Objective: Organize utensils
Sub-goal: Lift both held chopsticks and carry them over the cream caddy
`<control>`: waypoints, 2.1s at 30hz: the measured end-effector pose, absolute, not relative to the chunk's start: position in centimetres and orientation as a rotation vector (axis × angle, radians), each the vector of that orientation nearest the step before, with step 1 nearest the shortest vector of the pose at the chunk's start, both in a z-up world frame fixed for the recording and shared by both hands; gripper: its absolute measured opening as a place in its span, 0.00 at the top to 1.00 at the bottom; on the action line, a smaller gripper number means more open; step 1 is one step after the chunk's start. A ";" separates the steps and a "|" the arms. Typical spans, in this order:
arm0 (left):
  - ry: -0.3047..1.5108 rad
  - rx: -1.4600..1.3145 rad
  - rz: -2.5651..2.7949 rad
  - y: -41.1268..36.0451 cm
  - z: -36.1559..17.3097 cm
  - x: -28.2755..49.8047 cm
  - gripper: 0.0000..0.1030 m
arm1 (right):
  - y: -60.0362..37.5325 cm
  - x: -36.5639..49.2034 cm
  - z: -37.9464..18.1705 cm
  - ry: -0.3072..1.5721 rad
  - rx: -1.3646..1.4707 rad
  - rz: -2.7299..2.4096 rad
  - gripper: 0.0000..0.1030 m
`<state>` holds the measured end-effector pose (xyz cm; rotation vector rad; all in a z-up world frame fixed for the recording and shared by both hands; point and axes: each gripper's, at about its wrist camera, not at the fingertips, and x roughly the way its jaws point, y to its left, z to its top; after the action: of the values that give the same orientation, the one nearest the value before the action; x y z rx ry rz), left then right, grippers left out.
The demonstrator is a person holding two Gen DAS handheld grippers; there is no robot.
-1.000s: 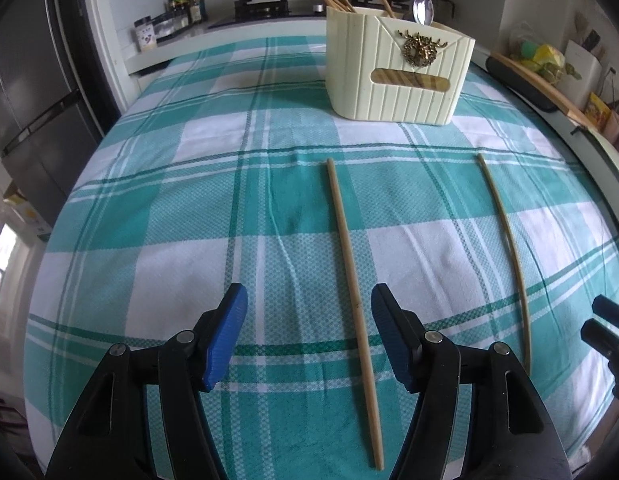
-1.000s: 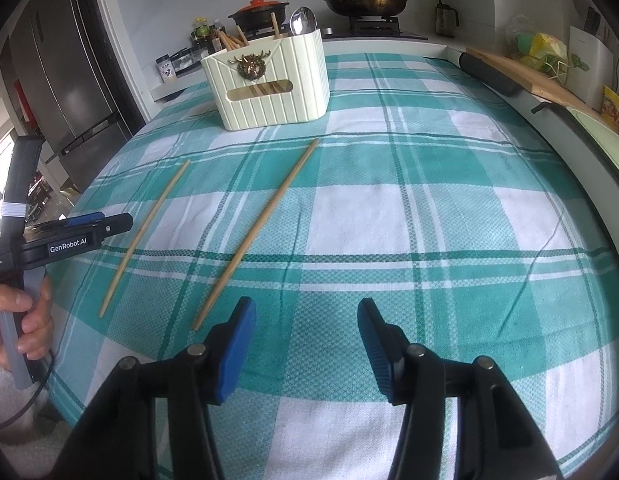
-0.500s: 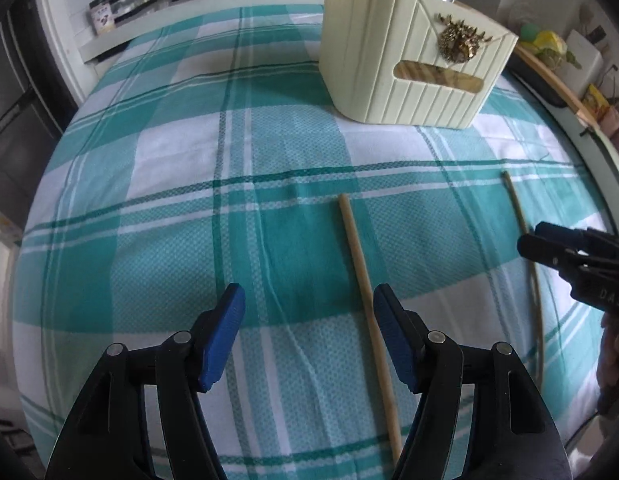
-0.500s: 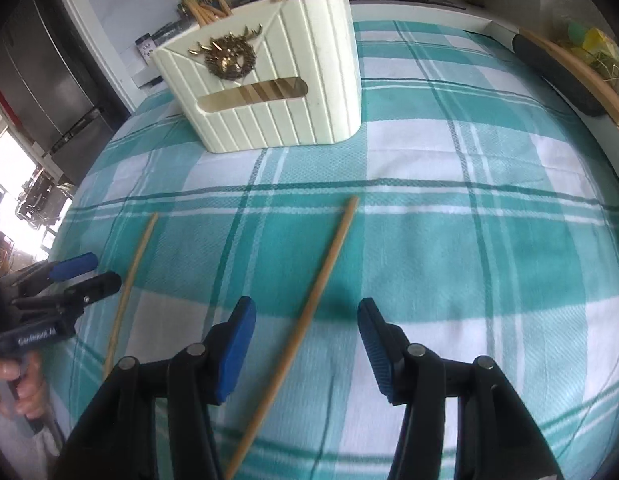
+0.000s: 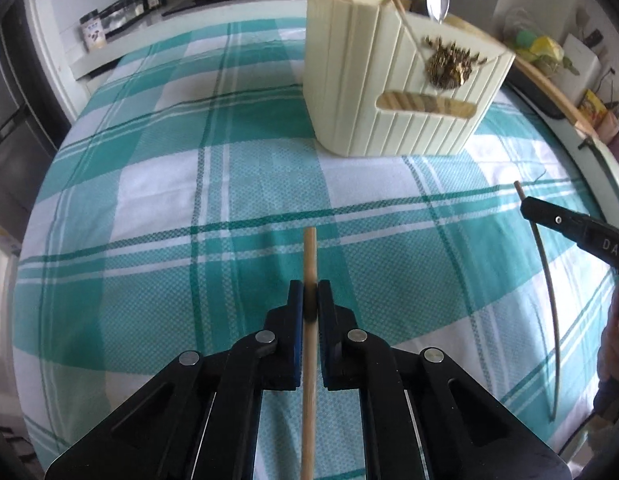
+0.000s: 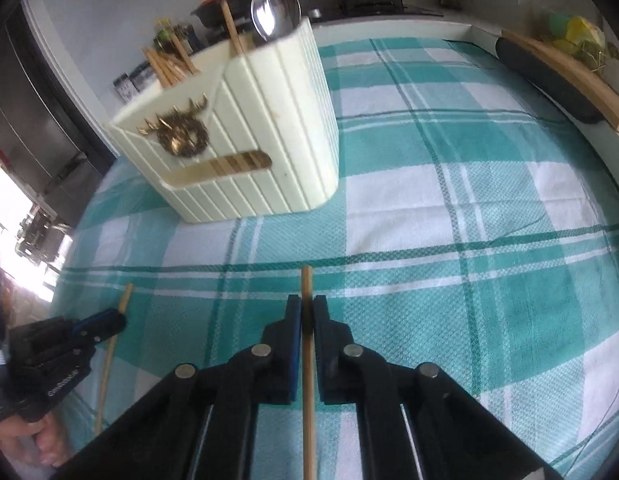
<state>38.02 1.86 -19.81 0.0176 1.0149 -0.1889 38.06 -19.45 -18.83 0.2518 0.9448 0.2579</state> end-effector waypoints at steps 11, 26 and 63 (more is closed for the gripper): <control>0.694 -0.105 -0.267 4.3 -7.4 30.2 0.95 | -21.6 28.2 -6.0 0.582 0.191 0.398 0.94; 0.650 -0.124 -0.265 4.5 -5.7 29.5 0.95 | -20.7 37.3 -18.3 0.955 0.140 0.303 0.50; 0.480 -0.203 -0.327 5.1 5.6 32.9 0.95 | -21.3 34.8 5.7 0.257 0.152 0.359 0.94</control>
<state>32.87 5.10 5.61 -0.2030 0.4796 -0.3275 34.77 -21.30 5.68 0.1518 0.2567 0.3589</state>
